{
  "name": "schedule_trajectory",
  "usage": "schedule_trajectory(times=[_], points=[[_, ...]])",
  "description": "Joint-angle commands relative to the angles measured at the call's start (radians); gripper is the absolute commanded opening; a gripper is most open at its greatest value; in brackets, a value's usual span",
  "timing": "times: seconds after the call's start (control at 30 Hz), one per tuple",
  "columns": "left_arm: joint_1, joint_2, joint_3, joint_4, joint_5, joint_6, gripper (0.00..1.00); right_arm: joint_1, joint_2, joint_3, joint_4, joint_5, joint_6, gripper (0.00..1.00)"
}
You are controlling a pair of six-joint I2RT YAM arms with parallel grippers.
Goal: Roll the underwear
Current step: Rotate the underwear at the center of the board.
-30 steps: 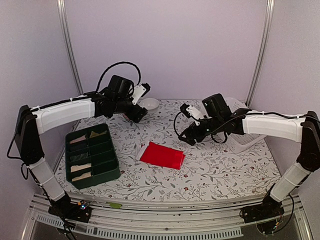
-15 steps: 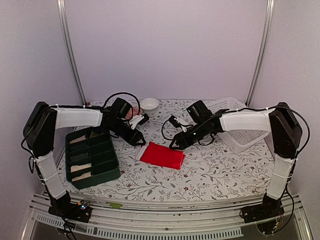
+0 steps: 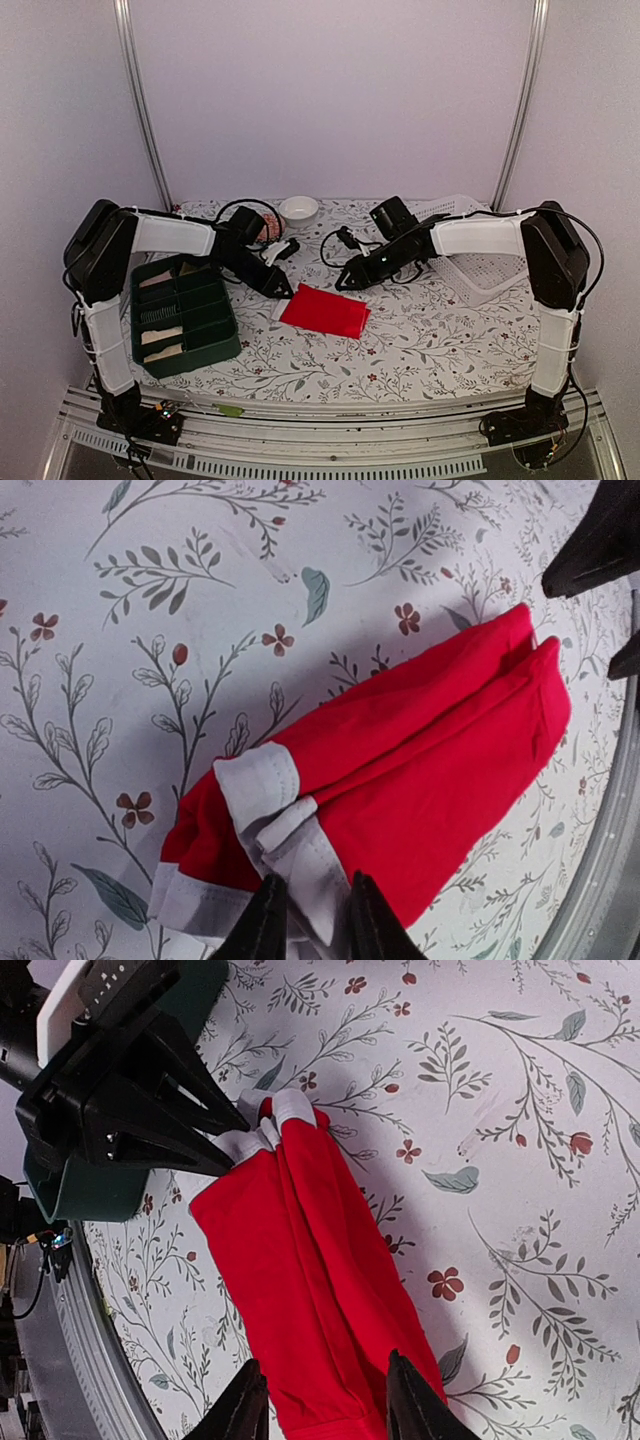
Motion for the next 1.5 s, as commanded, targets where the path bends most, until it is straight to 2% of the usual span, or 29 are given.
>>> schedule_trajectory(times=[0.0, 0.07, 0.13, 0.4, 0.63, 1.0, 1.07, 1.2, 1.37, 1.47], points=[[0.012, 0.043, 0.036, -0.001, 0.035, 0.011, 0.17, -0.024, 0.025, 0.038, 0.008, -0.022, 0.022, 0.40], [0.011, 0.039, 0.048, -0.001, 0.034, 0.016, 0.05, -0.028, 0.026, 0.035, 0.006, -0.022, 0.024, 0.39], [0.010, 0.025, 0.057, 0.002, 0.036, 0.025, 0.00, -0.031, 0.028, 0.032, 0.006, -0.024, 0.023, 0.39], [0.010, -0.054, 0.052, 0.059, 0.036, 0.060, 0.00, -0.040, 0.050, 0.037, 0.006, -0.038, 0.021, 0.36], [0.010, -0.002, 0.080, 0.087, 0.022, 0.069, 0.00, -0.049, 0.069, 0.037, -0.014, -0.075, 0.013, 0.35], [0.013, 0.148, 0.178, 0.040, -0.113, 0.038, 0.01, -0.069, 0.130, 0.039, -0.071, -0.217, -0.012, 0.52], [0.013, 0.165, 0.206, 0.027, -0.120, 0.035, 0.05, -0.069, 0.145, 0.046, -0.086, -0.216, -0.016, 0.53], [0.013, 0.167, 0.234, -0.010, -0.131, 0.035, 0.23, -0.070, 0.166, 0.052, -0.125, -0.160, -0.027, 0.50], [0.018, 0.082, 0.217, -0.052, -0.206, 0.020, 0.38, -0.071, 0.175, 0.040, -0.159, -0.139, -0.050, 0.37], [0.026, 0.001, 0.177, -0.074, -0.257, 0.005, 0.42, -0.071, 0.181, 0.024, -0.164, -0.152, -0.058, 0.27]])
